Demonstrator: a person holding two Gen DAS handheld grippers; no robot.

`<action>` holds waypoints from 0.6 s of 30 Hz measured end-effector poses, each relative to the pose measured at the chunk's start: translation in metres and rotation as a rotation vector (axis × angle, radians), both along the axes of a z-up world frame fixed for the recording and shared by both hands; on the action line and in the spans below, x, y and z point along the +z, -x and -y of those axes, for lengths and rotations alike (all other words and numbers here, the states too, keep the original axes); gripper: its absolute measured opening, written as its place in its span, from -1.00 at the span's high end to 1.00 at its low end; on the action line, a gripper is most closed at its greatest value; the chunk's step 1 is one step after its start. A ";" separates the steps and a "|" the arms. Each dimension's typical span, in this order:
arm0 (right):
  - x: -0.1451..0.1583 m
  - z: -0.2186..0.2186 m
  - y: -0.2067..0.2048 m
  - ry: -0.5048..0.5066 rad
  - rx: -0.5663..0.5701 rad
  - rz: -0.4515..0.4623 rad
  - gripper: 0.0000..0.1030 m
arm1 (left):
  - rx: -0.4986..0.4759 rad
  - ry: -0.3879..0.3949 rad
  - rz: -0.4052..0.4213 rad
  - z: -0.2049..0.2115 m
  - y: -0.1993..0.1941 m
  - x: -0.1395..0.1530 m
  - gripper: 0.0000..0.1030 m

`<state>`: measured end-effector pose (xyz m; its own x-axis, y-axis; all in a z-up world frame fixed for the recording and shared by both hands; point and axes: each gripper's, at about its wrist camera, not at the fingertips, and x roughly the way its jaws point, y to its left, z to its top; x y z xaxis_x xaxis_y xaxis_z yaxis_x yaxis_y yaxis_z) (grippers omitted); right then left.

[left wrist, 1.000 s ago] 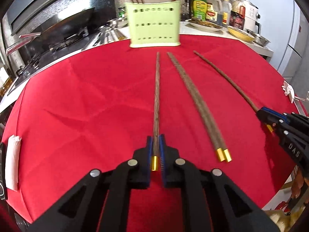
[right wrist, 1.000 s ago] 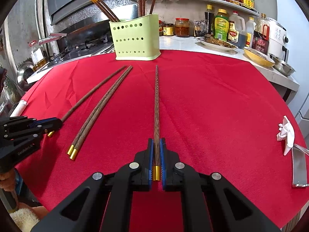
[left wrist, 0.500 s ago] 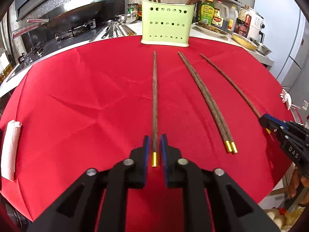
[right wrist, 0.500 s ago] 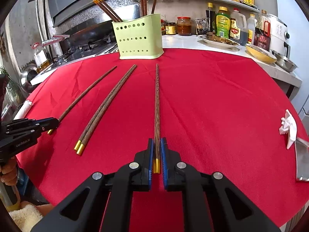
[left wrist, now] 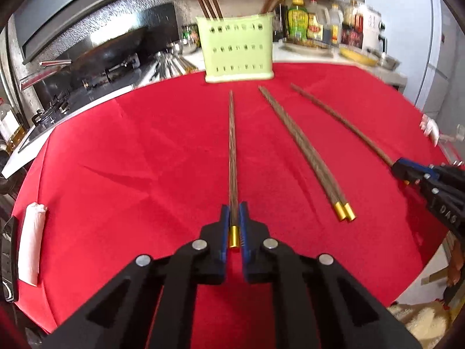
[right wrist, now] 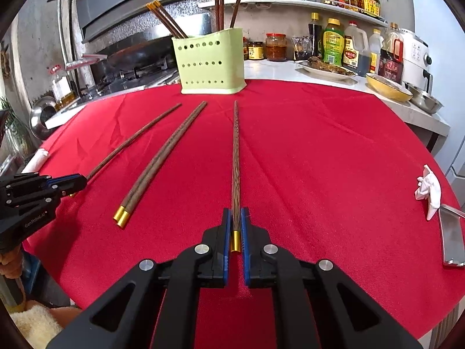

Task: Organize utensils
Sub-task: 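Lift both chopsticks and turn them upright above the green holder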

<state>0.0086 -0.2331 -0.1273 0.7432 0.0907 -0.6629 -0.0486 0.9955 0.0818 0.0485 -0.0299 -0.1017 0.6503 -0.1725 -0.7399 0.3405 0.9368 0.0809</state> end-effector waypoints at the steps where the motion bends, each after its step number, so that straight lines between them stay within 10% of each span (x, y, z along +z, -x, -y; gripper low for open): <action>1: 0.005 0.000 0.001 -0.006 0.002 0.015 0.86 | 0.000 0.021 0.010 -0.003 0.001 0.005 0.87; 18: 0.117 -0.009 0.016 0.000 0.013 0.308 0.87 | -0.018 0.159 0.360 -0.024 0.021 0.127 0.87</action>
